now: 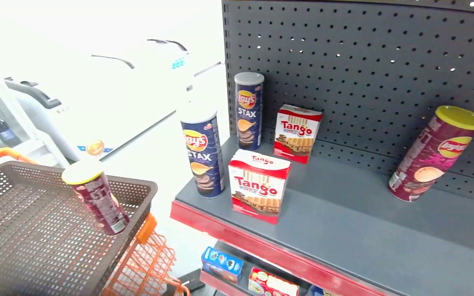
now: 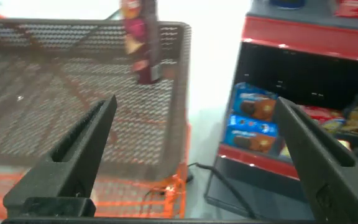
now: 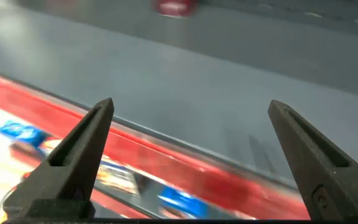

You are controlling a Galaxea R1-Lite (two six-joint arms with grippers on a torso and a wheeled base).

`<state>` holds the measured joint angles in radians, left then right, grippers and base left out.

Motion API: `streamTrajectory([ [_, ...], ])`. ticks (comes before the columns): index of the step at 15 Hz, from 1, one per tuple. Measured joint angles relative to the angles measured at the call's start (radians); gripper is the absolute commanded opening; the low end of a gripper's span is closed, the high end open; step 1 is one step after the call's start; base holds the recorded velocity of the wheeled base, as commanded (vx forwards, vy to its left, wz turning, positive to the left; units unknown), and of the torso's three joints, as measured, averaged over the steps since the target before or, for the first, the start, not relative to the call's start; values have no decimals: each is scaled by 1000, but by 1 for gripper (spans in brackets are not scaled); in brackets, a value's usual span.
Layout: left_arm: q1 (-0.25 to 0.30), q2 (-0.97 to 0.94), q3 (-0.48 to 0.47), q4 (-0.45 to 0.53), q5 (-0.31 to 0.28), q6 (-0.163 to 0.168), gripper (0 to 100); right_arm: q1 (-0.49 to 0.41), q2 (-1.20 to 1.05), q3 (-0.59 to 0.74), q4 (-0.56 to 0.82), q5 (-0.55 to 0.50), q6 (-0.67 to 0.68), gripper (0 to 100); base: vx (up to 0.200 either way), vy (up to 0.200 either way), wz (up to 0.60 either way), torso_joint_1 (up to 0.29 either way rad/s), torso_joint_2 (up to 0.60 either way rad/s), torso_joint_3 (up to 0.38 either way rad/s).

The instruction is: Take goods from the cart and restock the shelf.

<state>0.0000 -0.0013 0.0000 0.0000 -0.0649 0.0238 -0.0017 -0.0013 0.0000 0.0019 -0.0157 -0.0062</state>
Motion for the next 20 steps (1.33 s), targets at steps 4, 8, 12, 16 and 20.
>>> streamTrajectory([
  [4,-1,0,0,0,-3,0,100,0,0,0,0,-1,0,100,0,0,0,0,0,0],
  [8,0,0,0,0,3,0,100,0,0,0,-1,-1,1,100,0,0,0,0,0,0],
  [12,0,25,-80,39,17,0,100,0,0,0,-1,-1,1,100,0,0,0,0,0,0],
  [16,4,245,-219,74,96,70,100,0,0,0,0,-1,0,100,0,0,0,0,0,0],
  [20,15,544,-340,34,204,126,100,0,0,0,0,-1,1,100,0,0,0,0,0,0],
])
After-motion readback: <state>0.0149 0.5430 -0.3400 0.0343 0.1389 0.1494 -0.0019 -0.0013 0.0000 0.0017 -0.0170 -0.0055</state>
